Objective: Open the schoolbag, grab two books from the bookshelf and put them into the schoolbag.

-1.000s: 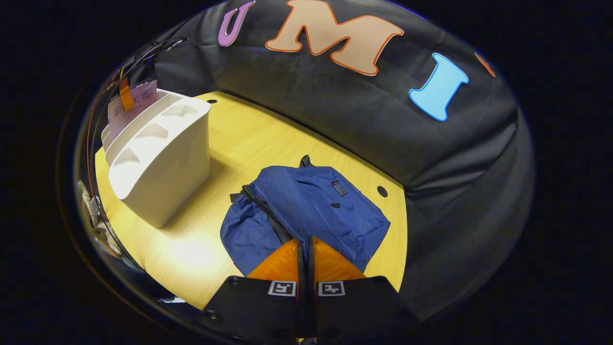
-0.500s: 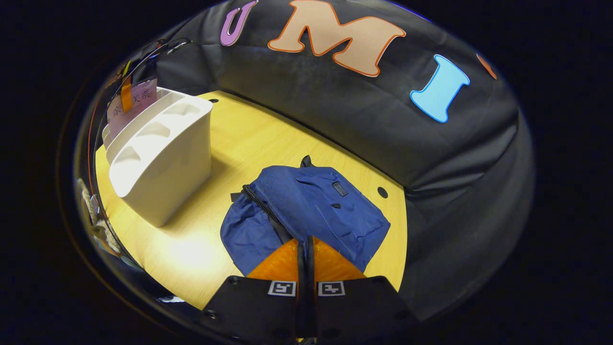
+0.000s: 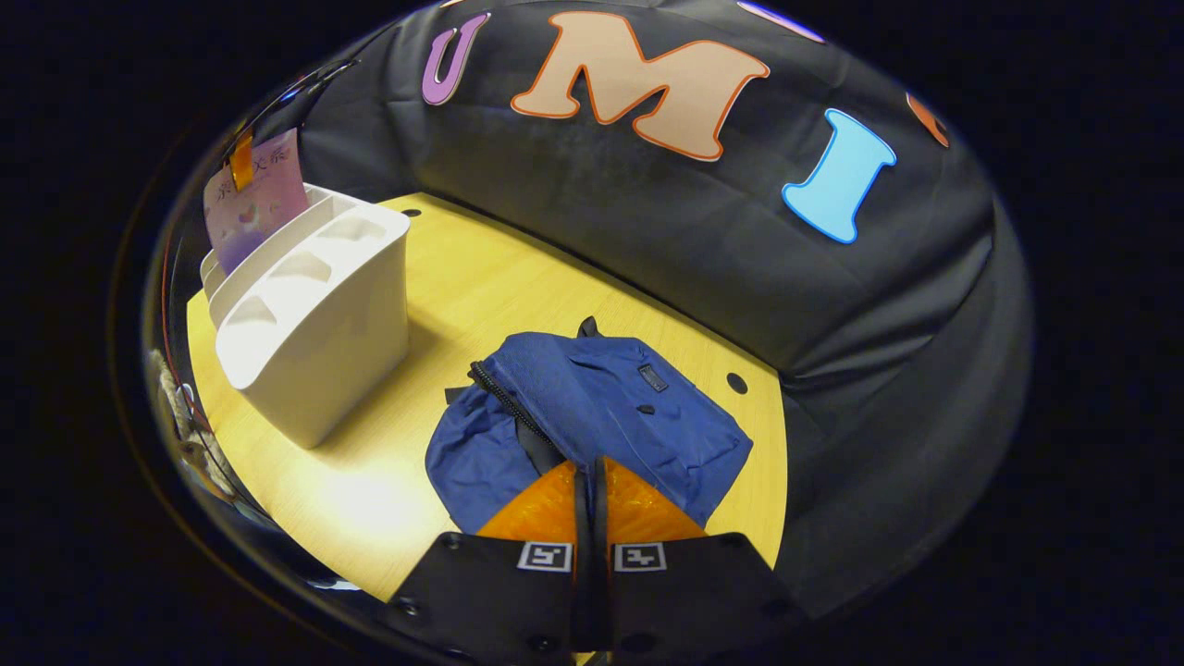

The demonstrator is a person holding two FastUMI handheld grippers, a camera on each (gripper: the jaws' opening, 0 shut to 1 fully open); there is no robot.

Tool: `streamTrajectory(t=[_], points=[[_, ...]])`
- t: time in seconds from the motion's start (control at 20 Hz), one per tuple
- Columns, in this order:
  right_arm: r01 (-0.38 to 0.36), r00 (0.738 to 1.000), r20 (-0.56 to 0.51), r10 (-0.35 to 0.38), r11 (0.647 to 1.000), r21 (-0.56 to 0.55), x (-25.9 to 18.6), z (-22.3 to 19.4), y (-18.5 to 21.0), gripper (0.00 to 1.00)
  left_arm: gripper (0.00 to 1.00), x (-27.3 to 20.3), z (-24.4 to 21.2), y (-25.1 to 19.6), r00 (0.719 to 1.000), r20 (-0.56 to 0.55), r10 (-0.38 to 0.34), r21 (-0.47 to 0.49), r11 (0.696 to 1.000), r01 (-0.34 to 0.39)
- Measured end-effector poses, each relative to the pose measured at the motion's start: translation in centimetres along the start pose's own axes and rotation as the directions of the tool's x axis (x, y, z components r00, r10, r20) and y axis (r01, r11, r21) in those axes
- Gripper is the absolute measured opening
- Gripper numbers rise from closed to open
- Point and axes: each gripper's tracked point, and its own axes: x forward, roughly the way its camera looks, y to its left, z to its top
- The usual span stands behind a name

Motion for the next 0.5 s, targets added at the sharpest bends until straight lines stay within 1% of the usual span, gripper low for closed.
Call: streamTrajectory(t=[0.15,0.3,0.35,0.4,0.5], points=[[-0.002,1.0,0.031,0.001,0.999,0.038,-0.2,0.7,-0.7,0.02,0.29,-3.7,0.2,-0.7,0.997,0.078,-0.003,-0.038,0.999,0.006],[-0.011,0.998,0.055,0.007,0.997,0.073,-0.1,1.3,-1.6,0.03,0.29,-6.9,0.0,-1.4,0.986,0.167,0.006,-0.081,0.997,0.008],[-0.013,0.998,0.064,0.008,0.997,0.081,-0.2,1.5,-1.8,0.03,0.29,-7.8,-0.2,-2.2,0.981,0.191,-0.009,-0.101,0.994,0.029],[-0.018,0.998,0.068,0.012,0.996,0.089,-0.2,1.7,-2.0,0.02,0.29,-8.5,-0.7,-3.4,0.976,0.213,-0.033,-0.129,0.99,0.062],[-0.025,0.997,0.079,0.017,0.995,0.096,0.0,2.1,-2.3,0.03,0.29,-10.0,-1.3,-5.4,0.961,0.262,-0.089,-0.169,0.976,0.136]])
